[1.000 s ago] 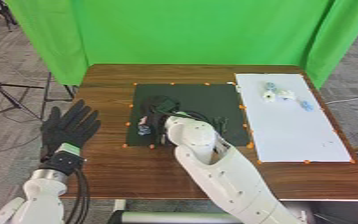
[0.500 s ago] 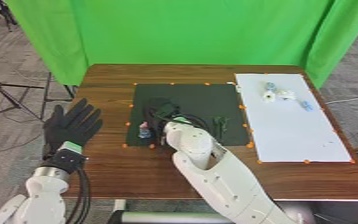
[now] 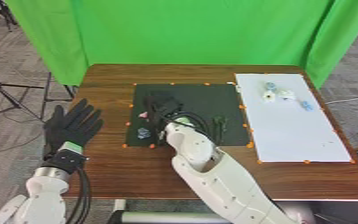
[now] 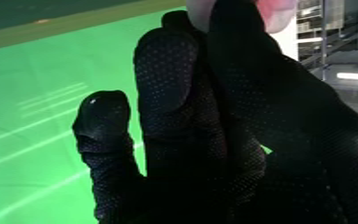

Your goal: Arrange flowers

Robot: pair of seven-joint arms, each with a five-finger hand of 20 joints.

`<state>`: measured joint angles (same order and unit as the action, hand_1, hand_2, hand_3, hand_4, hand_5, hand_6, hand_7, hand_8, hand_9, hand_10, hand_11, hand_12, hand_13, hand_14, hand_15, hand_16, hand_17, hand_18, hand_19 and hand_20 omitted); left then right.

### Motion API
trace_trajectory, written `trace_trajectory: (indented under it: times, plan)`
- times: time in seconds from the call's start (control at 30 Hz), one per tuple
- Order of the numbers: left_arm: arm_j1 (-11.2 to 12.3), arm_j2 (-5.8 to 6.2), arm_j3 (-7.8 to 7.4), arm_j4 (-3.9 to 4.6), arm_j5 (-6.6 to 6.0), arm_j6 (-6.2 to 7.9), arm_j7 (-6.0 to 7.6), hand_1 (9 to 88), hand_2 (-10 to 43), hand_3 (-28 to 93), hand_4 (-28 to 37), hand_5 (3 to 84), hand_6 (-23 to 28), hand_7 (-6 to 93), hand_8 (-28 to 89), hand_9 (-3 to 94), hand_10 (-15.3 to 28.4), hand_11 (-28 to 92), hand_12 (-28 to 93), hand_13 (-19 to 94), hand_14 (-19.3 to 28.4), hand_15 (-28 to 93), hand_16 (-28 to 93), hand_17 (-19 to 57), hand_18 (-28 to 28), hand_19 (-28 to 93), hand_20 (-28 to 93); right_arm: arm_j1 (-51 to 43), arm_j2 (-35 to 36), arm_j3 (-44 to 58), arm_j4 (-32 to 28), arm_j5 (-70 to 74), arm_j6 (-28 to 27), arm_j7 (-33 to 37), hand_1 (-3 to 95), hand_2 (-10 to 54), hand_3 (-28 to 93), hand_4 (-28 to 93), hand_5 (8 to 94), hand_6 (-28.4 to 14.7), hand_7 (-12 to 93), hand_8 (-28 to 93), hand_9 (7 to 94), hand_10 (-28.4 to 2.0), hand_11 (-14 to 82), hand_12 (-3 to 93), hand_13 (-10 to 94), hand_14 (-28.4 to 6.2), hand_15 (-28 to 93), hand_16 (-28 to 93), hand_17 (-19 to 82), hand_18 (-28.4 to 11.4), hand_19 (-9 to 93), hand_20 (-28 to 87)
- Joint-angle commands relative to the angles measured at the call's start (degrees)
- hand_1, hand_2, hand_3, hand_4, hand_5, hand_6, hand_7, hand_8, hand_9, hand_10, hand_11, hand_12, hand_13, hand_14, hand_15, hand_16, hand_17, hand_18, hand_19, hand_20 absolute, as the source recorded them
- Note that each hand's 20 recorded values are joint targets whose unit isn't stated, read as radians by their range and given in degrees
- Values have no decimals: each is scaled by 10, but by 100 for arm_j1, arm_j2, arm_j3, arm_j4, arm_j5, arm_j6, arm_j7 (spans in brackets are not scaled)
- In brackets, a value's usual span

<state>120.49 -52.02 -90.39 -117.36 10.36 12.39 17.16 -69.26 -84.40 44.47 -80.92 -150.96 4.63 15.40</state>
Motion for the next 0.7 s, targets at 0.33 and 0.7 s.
trace_trajectory:
  times: [0.33,0.7]
  plan:
    - [-10,-26,21,18,8,-62,0,256,150,704,-283,381,62,148,-102,323,128,190,86,233,138,340,-90,-49,125,332,79,289,-13,250,444,2,-186,478,629,-95,677,-283,756,9,409,77,789,-73,51,284,734,-26,496,448,396,-212,886,422]
    - [-53,-16,88,14,-281,-48,101,257,150,704,-283,383,62,151,-101,326,128,193,88,236,139,348,-89,-51,126,338,82,197,-16,153,172,169,-635,459,624,-95,686,-283,754,9,409,71,784,-75,56,279,728,-27,492,446,389,-214,882,418]
